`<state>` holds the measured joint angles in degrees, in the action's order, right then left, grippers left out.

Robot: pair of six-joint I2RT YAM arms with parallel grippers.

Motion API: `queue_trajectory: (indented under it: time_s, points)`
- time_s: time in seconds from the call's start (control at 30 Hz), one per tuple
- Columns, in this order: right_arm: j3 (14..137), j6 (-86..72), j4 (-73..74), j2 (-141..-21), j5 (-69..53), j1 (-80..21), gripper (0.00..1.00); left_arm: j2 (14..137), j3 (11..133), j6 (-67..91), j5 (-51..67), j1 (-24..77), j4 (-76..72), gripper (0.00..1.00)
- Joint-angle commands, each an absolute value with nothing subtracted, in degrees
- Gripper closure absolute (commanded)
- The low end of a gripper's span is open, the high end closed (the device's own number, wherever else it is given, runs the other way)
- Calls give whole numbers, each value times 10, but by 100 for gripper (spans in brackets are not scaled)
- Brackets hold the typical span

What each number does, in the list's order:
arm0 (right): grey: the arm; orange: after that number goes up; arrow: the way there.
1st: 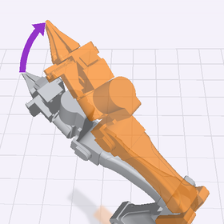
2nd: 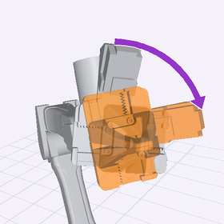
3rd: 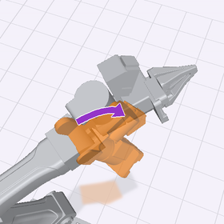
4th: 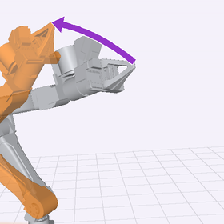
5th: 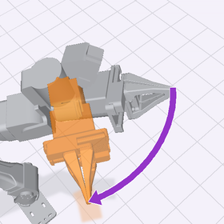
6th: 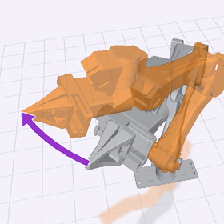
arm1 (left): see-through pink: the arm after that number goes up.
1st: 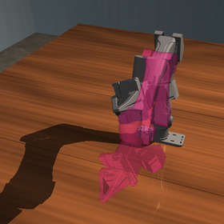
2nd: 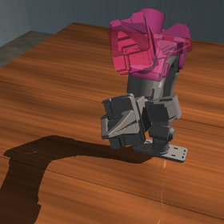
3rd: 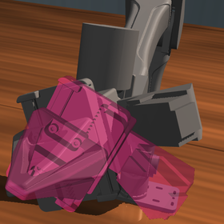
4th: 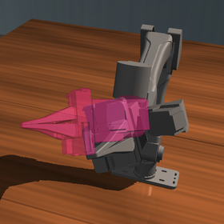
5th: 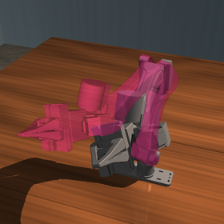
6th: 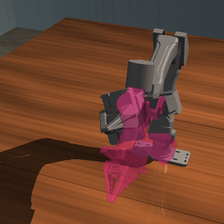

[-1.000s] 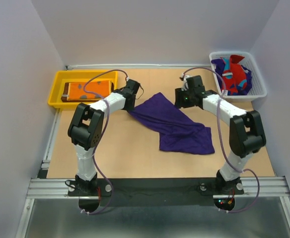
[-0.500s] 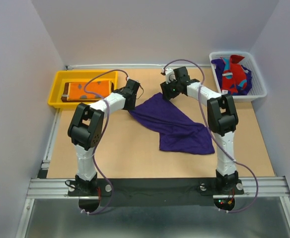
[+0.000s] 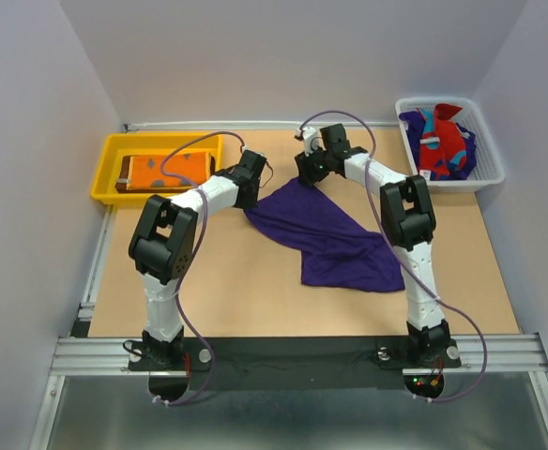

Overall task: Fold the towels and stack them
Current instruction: Flatten out the crumpled towel

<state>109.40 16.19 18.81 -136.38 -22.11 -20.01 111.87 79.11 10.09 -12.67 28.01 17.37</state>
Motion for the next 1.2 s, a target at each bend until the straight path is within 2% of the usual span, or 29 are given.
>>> queue_trajectory:
  time_s: [0.0, 0.23, 0.3, 0.33, 0.47, 0.5, 0.73, 1.17]
  points:
    - [1114, 172, 198, -1386, -214, -221, 48, 1087, 791, 94, -136, 281, 168, 100]
    - [1100, 183, 223, -1383, -184, -237, 53, 1092, 793, 91, -147, 280, 171, 100]
    - [1088, 189, 230, -1381, -171, -240, 59, 1092, 794, 90, -156, 280, 174, 100]
    - [1085, 191, 231, -1381, -163, -240, 63, 1093, 794, 91, -159, 281, 174, 100]
    - [1094, 187, 234, -1370, -145, -240, 89, 1090, 798, 89, -176, 281, 177, 100]
    - [1106, 186, 234, -1365, -139, -239, 99, 1081, 799, 87, -186, 280, 173, 100]
    - [1159, 175, 233, -1280, -60, -239, 100, 1020, 859, 65, -233, 274, 170, 100]
    - [1278, 175, 227, -1126, 105, -235, 99, 938, 1105, -36, -216, 273, 113, 100]
